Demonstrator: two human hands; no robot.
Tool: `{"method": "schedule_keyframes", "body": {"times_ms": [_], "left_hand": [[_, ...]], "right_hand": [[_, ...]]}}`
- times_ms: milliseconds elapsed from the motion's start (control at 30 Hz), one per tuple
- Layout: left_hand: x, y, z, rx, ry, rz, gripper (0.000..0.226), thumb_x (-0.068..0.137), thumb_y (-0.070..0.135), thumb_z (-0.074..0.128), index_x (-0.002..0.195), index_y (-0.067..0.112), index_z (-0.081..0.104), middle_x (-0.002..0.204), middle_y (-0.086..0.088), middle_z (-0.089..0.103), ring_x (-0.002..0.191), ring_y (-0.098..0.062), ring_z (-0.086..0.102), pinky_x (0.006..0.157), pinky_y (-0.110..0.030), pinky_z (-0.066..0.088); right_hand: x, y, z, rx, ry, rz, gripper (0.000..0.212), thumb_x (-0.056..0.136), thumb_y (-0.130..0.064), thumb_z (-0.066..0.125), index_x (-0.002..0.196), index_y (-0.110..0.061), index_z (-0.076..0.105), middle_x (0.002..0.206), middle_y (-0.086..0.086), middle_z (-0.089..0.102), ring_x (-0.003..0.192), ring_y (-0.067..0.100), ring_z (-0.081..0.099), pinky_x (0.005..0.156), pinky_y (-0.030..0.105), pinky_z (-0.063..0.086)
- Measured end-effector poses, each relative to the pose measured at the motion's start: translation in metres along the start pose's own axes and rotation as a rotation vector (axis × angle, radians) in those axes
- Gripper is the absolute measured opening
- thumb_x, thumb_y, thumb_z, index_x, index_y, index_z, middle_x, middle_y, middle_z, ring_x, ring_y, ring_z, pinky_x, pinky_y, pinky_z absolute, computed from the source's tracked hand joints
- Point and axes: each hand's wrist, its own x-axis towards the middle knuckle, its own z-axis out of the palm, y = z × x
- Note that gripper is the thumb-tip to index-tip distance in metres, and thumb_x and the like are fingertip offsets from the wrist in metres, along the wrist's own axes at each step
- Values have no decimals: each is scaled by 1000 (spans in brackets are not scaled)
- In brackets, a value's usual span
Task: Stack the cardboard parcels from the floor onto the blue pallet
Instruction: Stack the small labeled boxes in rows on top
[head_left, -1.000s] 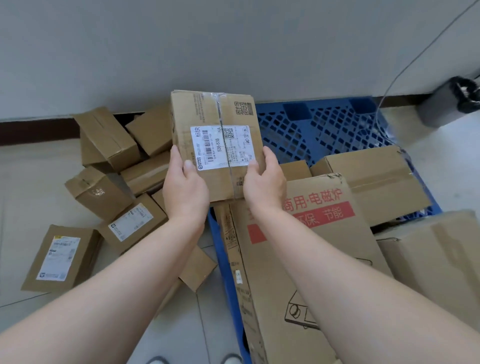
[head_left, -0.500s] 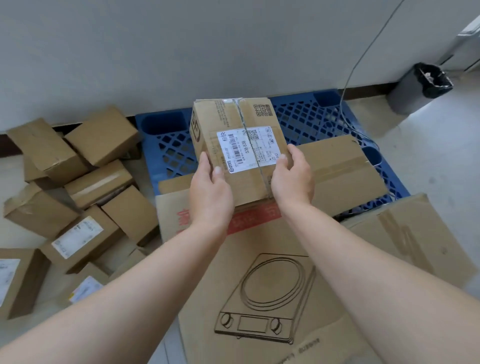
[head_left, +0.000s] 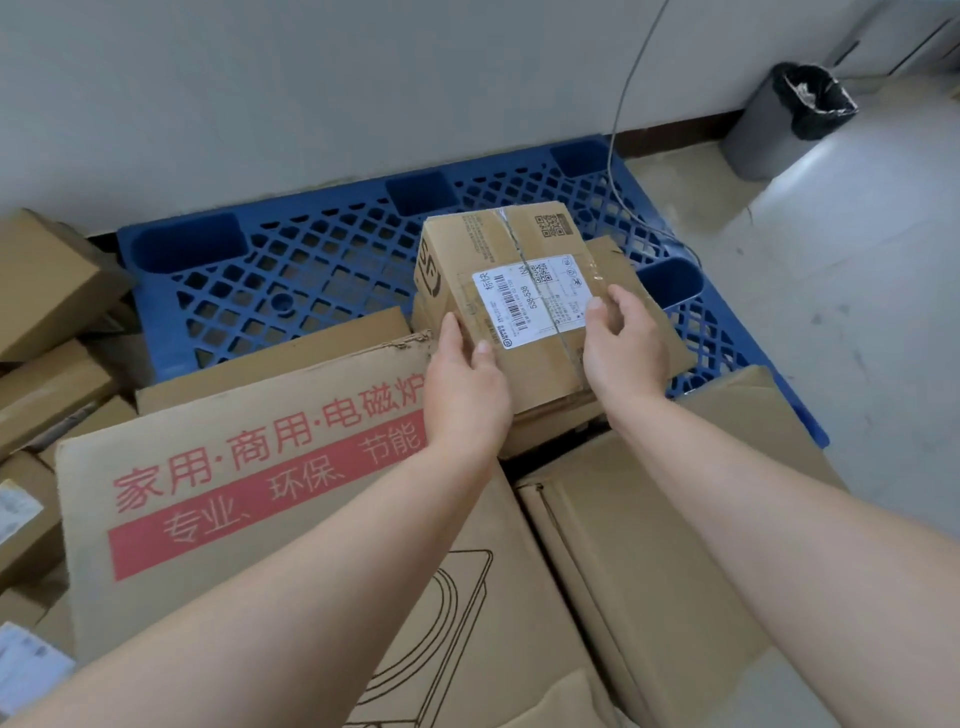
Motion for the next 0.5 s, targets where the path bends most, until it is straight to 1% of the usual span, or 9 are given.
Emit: {"method": "schedule_keyframes", "body": {"times_ms": [167, 233, 333, 400, 467, 500], "left_hand": [[3, -17, 28, 56, -36, -89, 52, 99, 26, 40, 148, 32, 26, 146, 11, 43, 131, -15, 45, 107, -41, 41], [4, -27, 32, 99, -50, -121, 51, 98, 23, 41, 147, 32, 29, 144, 10, 46, 126, -16, 49, 104, -39, 43], [4, -38, 33, 153, -44, -155, 46, 97, 16, 42, 140, 32, 40, 134, 11, 55, 104, -11, 60, 93, -33, 50], [2, -43, 30, 183, -35, -182, 47, 96, 13, 42, 139, 31, 41, 130, 11, 57, 98, -10, 59, 84, -27, 50], [-2, -45, 28, 221, -44, -187, 49, 93, 5, 42, 135, 30, 44, 118, 14, 59, 82, -1, 54, 65, -18, 45], [-4, -46, 27, 239, -50, -183, 50, 91, 2, 41, 132, 30, 45, 112, 15, 59, 76, 3, 51, 59, -16, 41]], "right_hand": [[21, 35, -4, -17, -37, 36, 46, 96, -43, 39, 137, -25, 44, 140, -4, 47, 130, 18, 40, 109, 43, 33], [23, 46, -2, -36, -65, 43, 47, 95, -47, 39, 137, -26, 44, 139, -4, 49, 129, 19, 42, 107, 45, 34], [23, 60, 5, -42, -127, 53, 49, 94, -50, 38, 136, -27, 43, 138, -4, 49, 128, 19, 43, 107, 47, 33], [21, 67, 10, -48, -178, 77, 50, 94, -51, 38, 137, -26, 42, 138, -4, 48, 128, 19, 42, 108, 48, 32], [18, 74, 14, -74, -207, 96, 49, 94, -50, 37, 137, -26, 41, 138, -2, 48, 127, 22, 42, 108, 49, 31], [16, 76, 16, -90, -211, 98, 49, 95, -49, 36, 137, -26, 40, 138, -1, 48, 127, 23, 43, 108, 49, 31]]}}
